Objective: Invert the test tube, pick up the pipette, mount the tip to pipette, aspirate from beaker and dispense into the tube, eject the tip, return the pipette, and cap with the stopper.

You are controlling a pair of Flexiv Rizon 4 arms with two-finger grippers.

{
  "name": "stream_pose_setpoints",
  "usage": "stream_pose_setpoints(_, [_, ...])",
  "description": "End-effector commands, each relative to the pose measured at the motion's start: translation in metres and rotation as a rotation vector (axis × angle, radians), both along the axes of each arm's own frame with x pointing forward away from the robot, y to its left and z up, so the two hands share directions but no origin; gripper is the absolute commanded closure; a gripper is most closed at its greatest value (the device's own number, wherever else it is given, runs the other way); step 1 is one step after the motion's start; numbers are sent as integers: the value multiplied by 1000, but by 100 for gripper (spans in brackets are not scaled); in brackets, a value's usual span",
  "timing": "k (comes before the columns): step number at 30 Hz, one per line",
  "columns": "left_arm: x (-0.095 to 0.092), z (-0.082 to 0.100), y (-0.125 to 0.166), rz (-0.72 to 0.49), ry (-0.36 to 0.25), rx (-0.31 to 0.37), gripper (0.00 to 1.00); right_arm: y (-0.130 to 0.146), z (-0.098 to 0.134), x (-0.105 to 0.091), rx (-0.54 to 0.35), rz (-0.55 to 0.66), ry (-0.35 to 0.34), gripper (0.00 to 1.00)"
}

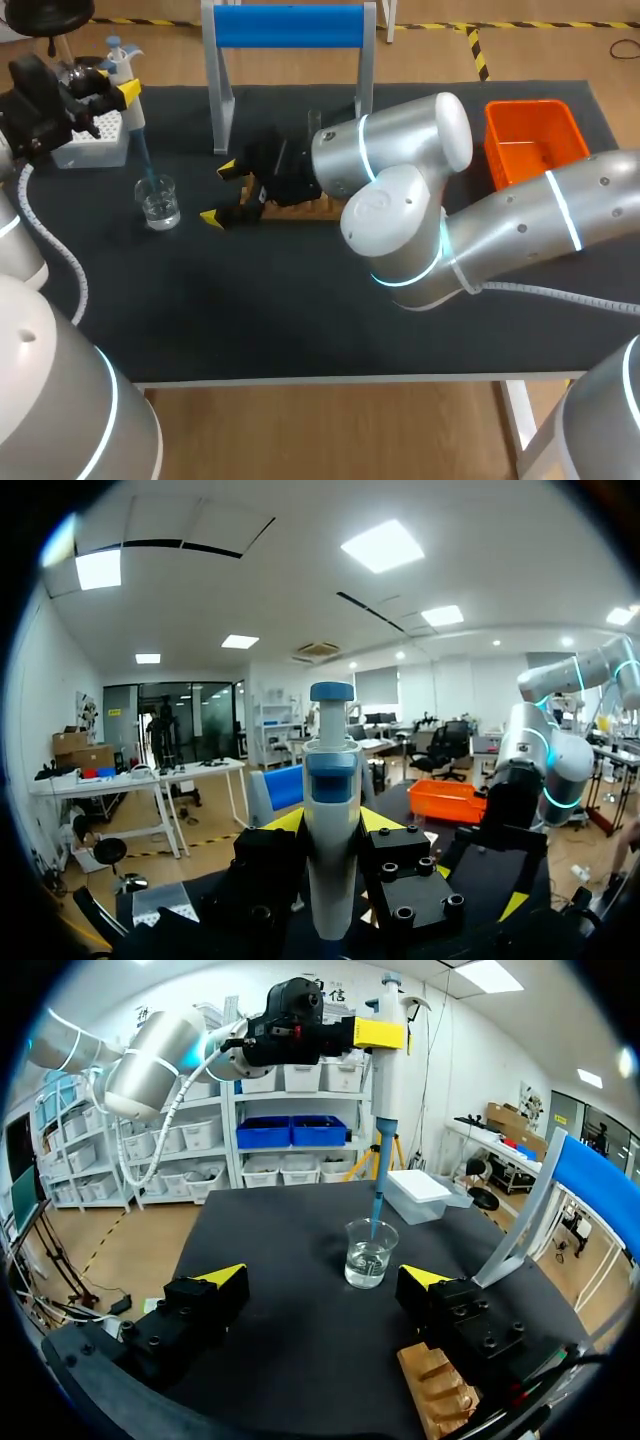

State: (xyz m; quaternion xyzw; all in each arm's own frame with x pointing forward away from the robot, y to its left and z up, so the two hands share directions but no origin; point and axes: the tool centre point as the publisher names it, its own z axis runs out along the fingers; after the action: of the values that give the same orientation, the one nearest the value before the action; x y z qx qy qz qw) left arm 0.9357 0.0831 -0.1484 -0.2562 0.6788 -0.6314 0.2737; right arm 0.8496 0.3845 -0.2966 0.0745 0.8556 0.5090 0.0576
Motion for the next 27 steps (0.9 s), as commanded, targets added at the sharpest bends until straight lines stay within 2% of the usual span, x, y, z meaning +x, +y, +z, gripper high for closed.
stream_pose_setpoints(1, [3, -5, -4, 5, -1, 3, 100, 0, 1, 0, -3, 2, 2, 0])
stream_pose_setpoints(27, [8, -27, 2, 23, 1, -6, 100, 0, 1, 0, -3, 2, 2, 0])
